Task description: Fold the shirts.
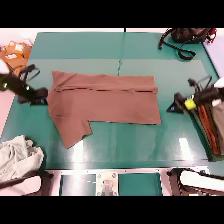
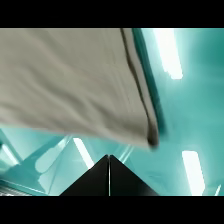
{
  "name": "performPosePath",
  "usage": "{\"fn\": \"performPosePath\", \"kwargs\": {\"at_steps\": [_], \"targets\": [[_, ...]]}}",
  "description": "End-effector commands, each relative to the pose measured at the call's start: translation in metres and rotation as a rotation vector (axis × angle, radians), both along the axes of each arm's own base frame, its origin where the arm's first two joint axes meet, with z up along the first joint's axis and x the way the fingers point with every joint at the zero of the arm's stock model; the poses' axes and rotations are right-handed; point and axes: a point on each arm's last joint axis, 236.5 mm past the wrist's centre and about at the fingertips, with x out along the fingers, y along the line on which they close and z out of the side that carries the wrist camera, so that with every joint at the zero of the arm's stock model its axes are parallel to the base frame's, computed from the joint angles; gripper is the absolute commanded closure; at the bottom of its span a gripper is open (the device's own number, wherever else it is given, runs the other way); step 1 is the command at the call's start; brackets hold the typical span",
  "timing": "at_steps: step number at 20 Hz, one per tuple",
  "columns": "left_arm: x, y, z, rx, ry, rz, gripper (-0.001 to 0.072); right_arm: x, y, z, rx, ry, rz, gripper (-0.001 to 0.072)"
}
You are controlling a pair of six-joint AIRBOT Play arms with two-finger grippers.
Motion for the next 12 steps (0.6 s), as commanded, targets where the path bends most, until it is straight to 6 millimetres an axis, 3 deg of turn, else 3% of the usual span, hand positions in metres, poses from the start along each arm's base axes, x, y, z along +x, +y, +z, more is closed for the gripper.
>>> {"fn": "performPosePath", "kwargs": {"at_steps": [1,2,3,4,5,8,12], "targets": [[-0.061,-0.002,-0.026,0.035,-0.051,0.144,0.0685,-0.058,0.026,-0.032,0.002,-0.021,-0.116,0.0688],[-0.074,-0.004,-0.038,0.034,-0.050,0.180,0.0680,-0.061,0.033,-0.040,0.024,-0.034,-0.166,0.0686],[-0.084,-0.006,-0.050,0.027,-0.037,0.214,0.0486,-0.062,0.039,-0.048,0.046,-0.040,-0.214,0.0628],[-0.093,-0.010,-0.064,0.009,-0.007,0.258,0.0272,-0.061,0.045,-0.054,0.072,-0.056,-0.242,0.0486],[-0.101,-0.018,-0.078,-0.021,0.020,0.284,0.0289,-0.059,0.048,-0.060,0.086,-0.073,-0.264,0.0342],[-0.103,-0.034,-0.104,-0.101,0.011,0.360,0.0289,-0.050,0.051,-0.069,0.088,-0.100,-0.325,0.0333],[-0.075,-0.046,-0.112,-0.196,-0.094,0.451,0.0291,-0.016,0.063,-0.073,0.082,-0.177,-0.404,0.0333]]}}
